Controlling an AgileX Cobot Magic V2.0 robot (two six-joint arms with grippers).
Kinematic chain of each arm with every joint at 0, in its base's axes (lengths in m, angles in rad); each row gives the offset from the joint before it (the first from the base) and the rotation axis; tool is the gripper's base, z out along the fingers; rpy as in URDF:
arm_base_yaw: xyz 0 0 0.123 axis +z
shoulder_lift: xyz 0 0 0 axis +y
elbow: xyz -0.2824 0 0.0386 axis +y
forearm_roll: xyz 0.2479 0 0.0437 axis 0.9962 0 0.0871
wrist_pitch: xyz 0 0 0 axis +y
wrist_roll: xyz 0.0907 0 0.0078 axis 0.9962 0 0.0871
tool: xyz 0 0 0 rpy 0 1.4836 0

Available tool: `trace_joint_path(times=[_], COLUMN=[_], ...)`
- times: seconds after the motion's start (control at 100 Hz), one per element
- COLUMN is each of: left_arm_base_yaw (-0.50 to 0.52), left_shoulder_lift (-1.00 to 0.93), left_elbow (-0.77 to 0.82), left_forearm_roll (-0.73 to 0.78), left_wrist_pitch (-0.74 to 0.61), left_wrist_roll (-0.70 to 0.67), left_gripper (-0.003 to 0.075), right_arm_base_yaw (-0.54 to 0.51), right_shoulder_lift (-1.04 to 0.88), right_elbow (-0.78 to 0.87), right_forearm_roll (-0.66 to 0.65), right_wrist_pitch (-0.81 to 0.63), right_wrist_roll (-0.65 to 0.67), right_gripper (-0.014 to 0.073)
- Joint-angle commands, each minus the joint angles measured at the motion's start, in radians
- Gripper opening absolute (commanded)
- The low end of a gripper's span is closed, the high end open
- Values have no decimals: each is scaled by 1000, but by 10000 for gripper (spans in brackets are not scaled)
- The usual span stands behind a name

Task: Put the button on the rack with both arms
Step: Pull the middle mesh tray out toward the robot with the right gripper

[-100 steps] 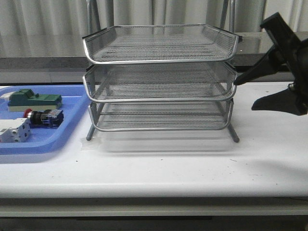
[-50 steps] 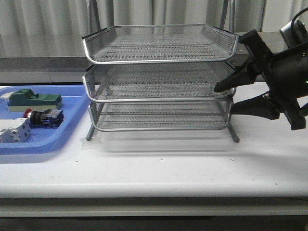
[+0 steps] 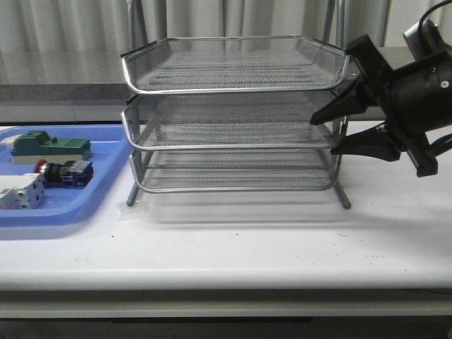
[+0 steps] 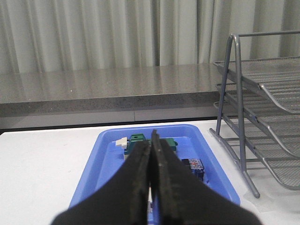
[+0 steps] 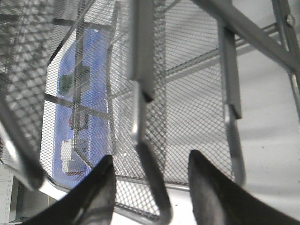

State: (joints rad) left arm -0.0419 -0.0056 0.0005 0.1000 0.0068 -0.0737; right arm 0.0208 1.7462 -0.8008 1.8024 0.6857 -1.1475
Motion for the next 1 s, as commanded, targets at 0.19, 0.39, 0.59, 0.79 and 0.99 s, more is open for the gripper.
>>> trace_joint_path(times=[0.19,0.39,0.59,0.79,0.99], left_arm_base_yaw=[3,3,3,3,3], left_shoulder_lift=[-32,-32,-32,-32,-32], left_elbow=[47,47,47,47,47], left_forearm_roll=[-9,-9,-9,-9,-9], left_wrist_pitch=[-80,-80,-80,-80,-80], left_wrist_roll=[-11,-11,-11,-11,-11], left_gripper=[-20,-20,-20,-20,-20], right_arm_base_yaw=[-1,-1,-1,-1,-1], right_shoulder_lift=[-10,-10,-16,-91,-185], right_elbow=[-28,-11,80,222,337], right_forearm_roll=[129,77,11,-1,-1], right_wrist_pitch=[107,113,161,144,117], right_wrist_roll=[-13,-13,-16,-76,-91], right_gripper=[41,3,3,3,3])
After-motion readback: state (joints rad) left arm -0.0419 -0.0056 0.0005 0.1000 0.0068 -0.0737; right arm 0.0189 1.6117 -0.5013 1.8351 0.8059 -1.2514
